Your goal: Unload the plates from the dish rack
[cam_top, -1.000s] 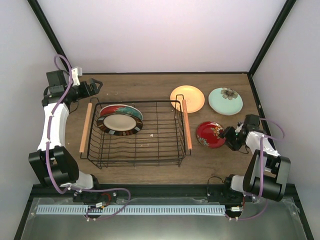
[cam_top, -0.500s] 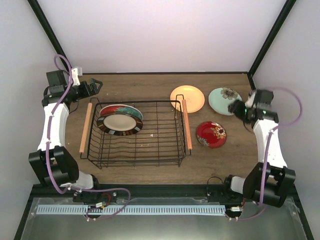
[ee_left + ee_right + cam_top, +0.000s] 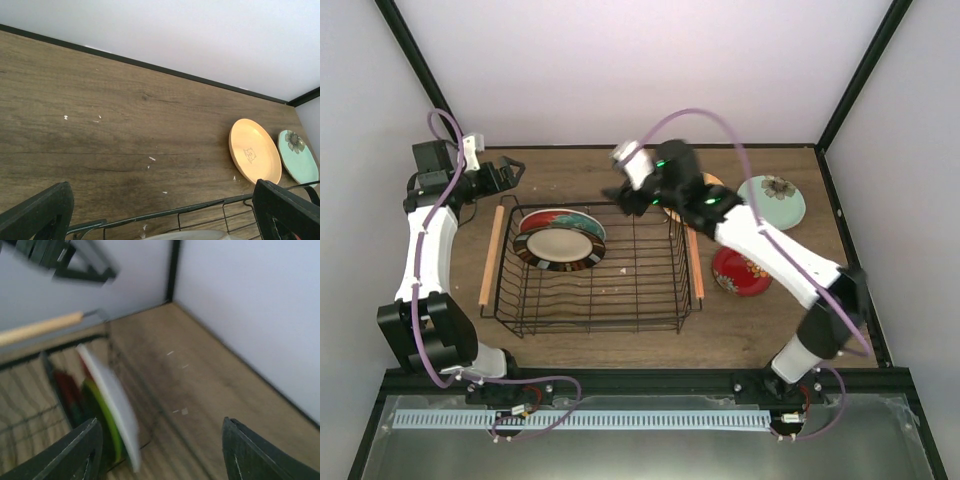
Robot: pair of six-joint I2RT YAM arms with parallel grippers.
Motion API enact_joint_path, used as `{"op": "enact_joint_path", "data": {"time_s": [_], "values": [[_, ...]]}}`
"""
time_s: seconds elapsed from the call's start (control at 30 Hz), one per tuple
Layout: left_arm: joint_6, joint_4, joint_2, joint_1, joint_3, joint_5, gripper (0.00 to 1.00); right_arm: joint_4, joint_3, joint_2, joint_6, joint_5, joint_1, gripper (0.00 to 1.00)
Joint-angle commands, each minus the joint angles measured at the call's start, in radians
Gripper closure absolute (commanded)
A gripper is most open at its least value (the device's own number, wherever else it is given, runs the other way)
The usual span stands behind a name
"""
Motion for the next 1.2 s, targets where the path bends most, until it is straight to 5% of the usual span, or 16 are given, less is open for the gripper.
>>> {"op": "enact_joint_path", "data": {"time_s": [0.0,0.9,1.17], "values": [[0.022,0.009,-0.039,-0.006,0.0,-0.003,0.0,0.043,0.008,0.101,-0.187,0.027,0.134,0.33],[0.053,0.013,-0.054,-0.006,-0.042,-0.013,0.0,0.114,0.106,0.378,-0.258,-0.04,0.264,0.38],[0.054,0.013,-0.053,-0.005,-0.041,-0.014,0.0,0.113,0.129,0.455,-0.336,0.102,0.291,0.63]]}}
